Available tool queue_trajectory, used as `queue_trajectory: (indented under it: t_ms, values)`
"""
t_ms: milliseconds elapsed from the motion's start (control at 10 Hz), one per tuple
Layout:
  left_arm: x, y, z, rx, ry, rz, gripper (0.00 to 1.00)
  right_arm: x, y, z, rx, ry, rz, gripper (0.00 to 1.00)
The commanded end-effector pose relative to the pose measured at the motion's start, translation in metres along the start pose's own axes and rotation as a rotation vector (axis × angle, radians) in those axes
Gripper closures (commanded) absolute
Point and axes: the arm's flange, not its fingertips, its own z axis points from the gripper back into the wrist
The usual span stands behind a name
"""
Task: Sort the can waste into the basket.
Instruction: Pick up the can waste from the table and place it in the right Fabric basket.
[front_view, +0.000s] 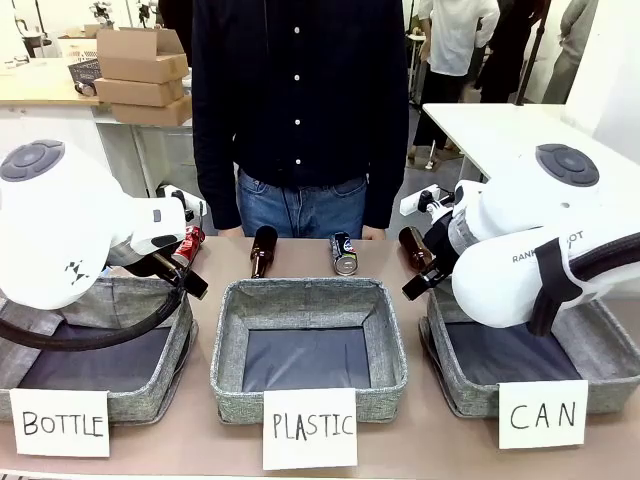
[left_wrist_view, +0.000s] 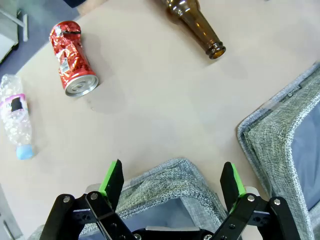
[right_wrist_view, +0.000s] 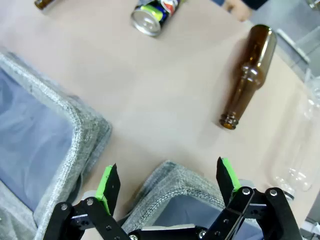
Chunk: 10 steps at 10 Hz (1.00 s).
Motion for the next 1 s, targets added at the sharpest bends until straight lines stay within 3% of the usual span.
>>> queue_trajectory:
  t_ms: [0,400,600,700,900]
  values:
    - [0.000,0.000,0.000,0.000,0.000,0.000,0.00,0.000,0.000,0.001,0.000,-0.002,-0.001,0.00]
    - [0.000,0.000,0.000,0.000,0.000,0.000,0.00,0.000,0.000,0.000,0.000,0.000,0.000,0.00]
    - [0.014,-0.010,0.103,0.042,-0.125,-0.040,0.00,-0.010,-0.004,0.119,0.012,-0.118,-0.037,0.00]
    - [0.004,-0.012,0.146,-0.014,-0.113,-0.104,0.00,-0.025,-0.002,0.160,0.040,-0.136,-0.027,0.00]
    - [-0.034,-0.011,0.195,0.000,-0.097,-0.127,0.00,-0.058,0.001,0.194,-0.015,-0.035,0.010,0.00]
